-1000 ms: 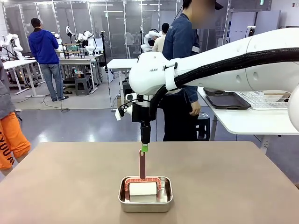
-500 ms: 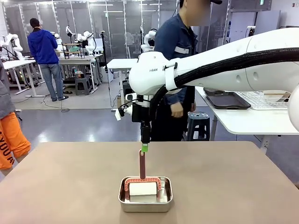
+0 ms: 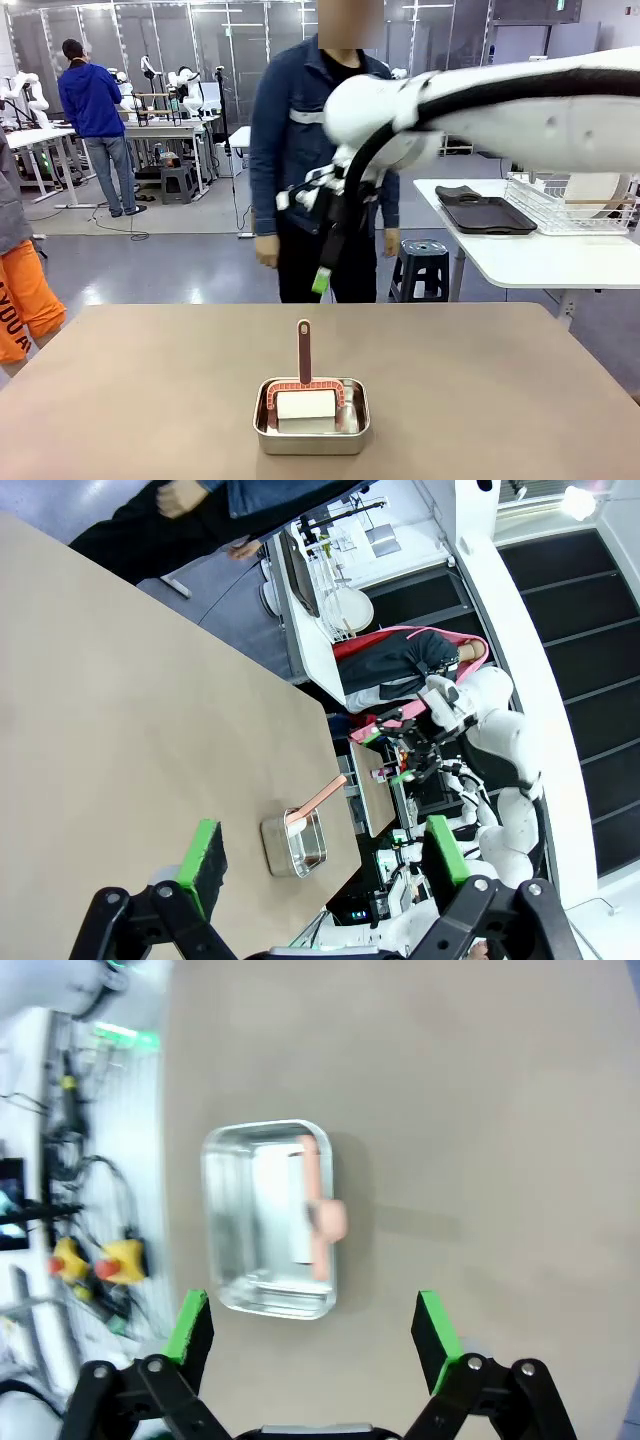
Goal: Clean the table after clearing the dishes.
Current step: Place the Lint Roller back on top of the Airtight Container.
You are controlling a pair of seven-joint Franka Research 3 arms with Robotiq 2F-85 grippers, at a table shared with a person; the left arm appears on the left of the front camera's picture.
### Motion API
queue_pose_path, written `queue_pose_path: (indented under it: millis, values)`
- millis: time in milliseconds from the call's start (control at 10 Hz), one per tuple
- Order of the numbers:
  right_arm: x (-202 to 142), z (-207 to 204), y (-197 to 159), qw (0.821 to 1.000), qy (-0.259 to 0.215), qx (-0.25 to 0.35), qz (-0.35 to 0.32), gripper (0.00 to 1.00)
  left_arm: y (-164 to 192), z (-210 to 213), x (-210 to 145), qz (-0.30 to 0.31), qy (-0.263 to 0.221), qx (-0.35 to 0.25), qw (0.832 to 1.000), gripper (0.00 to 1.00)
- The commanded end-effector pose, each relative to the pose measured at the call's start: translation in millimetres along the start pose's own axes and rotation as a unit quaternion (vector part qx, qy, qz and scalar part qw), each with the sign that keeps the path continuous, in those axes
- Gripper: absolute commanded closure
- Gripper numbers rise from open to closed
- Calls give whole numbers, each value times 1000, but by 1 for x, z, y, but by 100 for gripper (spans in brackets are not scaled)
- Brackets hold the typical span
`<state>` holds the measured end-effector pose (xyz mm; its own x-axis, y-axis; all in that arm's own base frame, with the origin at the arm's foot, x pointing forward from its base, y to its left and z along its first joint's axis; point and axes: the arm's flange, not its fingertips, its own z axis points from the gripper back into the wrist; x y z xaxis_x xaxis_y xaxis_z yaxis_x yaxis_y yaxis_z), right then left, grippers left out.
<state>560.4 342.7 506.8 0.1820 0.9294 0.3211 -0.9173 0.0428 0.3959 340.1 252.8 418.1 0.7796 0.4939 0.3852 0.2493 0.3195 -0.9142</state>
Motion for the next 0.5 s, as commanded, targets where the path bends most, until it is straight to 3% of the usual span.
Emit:
queue_pose_path:
  millis: [0, 100, 200, 400]
  values:
    - [-74, 46, -7, 982, -151, 88, -74, 0, -1, 3, -2, -4, 3, -4, 1000, 0]
    - [-124, 63, -14, 965, -210, 97, -127, 0, -1, 3, -2, -4, 3, -4, 1000, 0]
    - [-172, 75, -15, 938, -283, 138, -146, 0, -1, 3, -2, -4, 3, -4, 1000, 0]
    - [-274, 85, -23, 885, -379, 185, -199, 0, -1, 3, -2, -4, 3, -4, 1000, 0]
